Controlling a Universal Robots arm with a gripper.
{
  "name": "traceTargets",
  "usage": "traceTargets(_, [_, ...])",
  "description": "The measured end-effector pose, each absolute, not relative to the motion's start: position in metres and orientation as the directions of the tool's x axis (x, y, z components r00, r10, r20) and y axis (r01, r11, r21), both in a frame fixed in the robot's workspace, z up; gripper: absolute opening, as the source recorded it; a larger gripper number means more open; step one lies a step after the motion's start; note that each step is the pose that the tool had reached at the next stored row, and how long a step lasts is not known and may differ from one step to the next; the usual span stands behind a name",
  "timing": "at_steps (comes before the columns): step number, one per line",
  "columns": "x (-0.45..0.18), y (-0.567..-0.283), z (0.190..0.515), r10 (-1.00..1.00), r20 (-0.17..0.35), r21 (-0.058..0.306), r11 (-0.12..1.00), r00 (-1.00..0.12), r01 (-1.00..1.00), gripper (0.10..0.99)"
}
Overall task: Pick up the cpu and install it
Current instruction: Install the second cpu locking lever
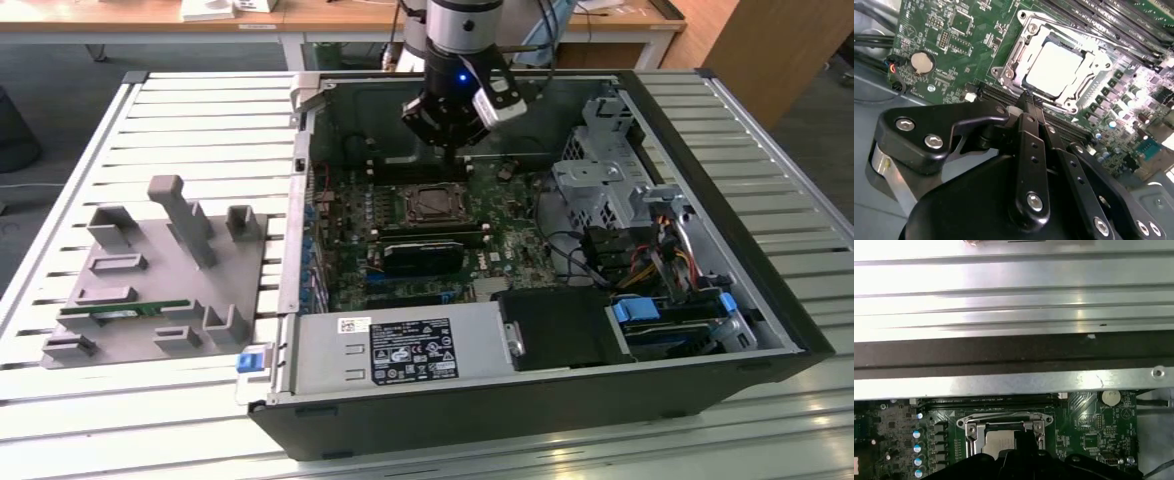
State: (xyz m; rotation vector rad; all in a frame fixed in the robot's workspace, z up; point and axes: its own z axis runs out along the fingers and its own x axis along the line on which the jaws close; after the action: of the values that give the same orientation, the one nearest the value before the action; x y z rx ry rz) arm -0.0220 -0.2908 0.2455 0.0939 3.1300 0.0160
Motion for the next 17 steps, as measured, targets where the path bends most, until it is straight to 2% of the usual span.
traceTargets(17, [-0.022, -0.326, 0.242, 0.06, -0.009, 0.022, 0.998, -0.998, 0.06, 0.106])
